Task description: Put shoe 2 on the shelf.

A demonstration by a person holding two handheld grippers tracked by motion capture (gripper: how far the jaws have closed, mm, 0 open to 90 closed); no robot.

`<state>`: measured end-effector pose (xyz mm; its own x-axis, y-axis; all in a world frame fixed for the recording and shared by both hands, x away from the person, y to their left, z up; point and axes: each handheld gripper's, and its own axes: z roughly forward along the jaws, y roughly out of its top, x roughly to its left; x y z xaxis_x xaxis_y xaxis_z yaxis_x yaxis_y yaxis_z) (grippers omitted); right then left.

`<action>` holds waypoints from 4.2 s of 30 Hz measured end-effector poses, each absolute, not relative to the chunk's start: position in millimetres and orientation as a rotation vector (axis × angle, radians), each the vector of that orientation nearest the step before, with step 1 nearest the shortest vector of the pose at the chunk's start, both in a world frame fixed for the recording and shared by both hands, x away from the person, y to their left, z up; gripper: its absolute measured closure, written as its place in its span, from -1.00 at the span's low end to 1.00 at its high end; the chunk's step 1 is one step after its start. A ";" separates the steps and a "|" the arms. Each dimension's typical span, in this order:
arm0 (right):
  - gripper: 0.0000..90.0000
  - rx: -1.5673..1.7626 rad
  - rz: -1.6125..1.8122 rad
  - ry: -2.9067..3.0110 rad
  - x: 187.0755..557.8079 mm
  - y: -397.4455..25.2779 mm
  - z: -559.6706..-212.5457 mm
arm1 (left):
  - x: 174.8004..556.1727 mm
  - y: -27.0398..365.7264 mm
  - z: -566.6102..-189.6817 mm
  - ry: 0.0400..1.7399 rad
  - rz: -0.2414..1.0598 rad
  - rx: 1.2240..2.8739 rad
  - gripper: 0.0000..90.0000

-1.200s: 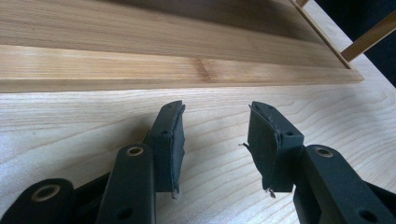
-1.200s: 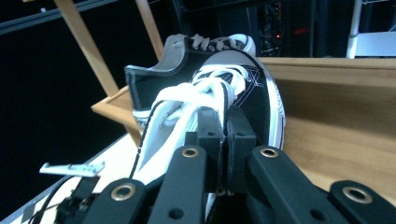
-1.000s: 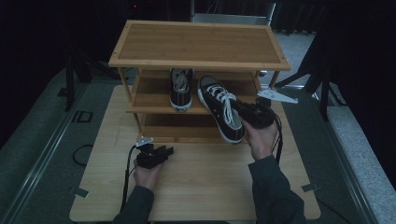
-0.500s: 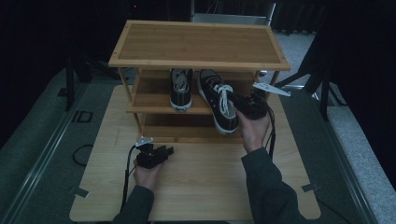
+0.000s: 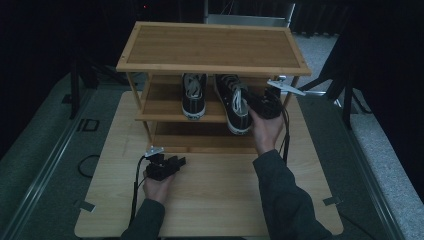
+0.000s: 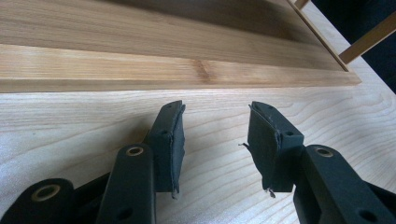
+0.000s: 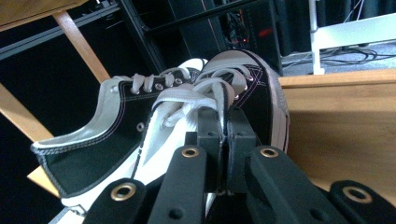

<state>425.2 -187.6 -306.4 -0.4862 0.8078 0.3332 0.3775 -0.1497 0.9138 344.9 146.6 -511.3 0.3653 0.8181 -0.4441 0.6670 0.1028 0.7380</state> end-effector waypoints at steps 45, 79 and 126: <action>0.93 1.521 1.653 1.618 472.5 -150.1 -312.4 | 345.2 150.1 -511.7 1.365 0.167 1.576 0.25; 0.85 1.553 1.753 1.657 463.0 -131.7 -311.6 | 346.0 150.2 -511.8 1.375 0.164 1.573 0.25; 0.24 1.200 1.724 1.845 384.4 -194.6 -323.1 | 345.5 149.3 -511.9 1.378 0.172 1.576 0.25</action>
<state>384.4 -194.6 -323.1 -0.5830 0.7590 0.2900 0.3408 -0.0956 0.9353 345.5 149.3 -511.9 0.3419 0.8117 -0.4736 0.6703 0.1426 0.7282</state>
